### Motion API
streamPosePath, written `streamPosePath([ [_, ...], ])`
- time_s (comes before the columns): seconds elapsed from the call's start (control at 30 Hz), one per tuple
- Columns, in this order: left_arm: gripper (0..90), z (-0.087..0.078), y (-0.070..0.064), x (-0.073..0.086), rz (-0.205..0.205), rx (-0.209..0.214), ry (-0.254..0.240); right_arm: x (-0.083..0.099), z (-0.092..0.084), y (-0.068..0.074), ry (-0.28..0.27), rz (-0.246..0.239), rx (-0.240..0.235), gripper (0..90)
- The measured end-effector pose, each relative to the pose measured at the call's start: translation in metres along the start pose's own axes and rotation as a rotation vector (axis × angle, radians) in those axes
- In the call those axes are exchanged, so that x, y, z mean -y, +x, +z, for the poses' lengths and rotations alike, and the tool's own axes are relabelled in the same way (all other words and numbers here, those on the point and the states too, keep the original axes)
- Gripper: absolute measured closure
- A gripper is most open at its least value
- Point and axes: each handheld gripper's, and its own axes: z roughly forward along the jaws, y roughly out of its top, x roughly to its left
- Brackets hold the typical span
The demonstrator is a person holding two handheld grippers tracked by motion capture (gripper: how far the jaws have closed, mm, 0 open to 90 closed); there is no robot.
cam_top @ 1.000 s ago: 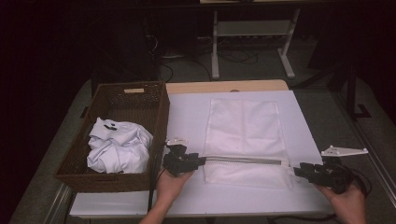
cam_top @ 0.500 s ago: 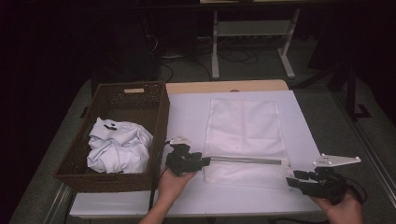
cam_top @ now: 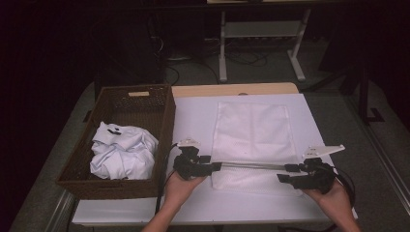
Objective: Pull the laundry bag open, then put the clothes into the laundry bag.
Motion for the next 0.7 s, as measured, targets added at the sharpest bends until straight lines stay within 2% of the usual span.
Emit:
streamPosePath([
  [0.37, 36.6, -0.002, -0.002, -0.011, 0.014, 0.032, 0.004, -0.027, 0.017, -0.007, -0.013, -0.052, -0.028, 38.4],
  [0.4, 35.3, -0.002, -0.003, -0.012, 0.015, 0.042, 0.007, -0.033, 0.022, -0.01, -0.026, -0.057, -0.054, 37.8],
  [0.63, 29.9, -0.01, -0.013, -0.027, 0.045, 0.117, 0.019, -0.042, 0.031, -0.015, -0.051, -0.071, -0.087, 32.9],
  [0.67, 27.0, -0.014, -0.016, -0.034, 0.05, 0.146, 0.026, -0.044, 0.033, -0.016, -0.05, -0.073, -0.091, 30.8],
  [0.7, 26.7, -0.014, -0.016, -0.034, 0.05, 0.146, 0.026, -0.045, 0.035, -0.017, -0.043, -0.072, -0.094, 30.7],
])
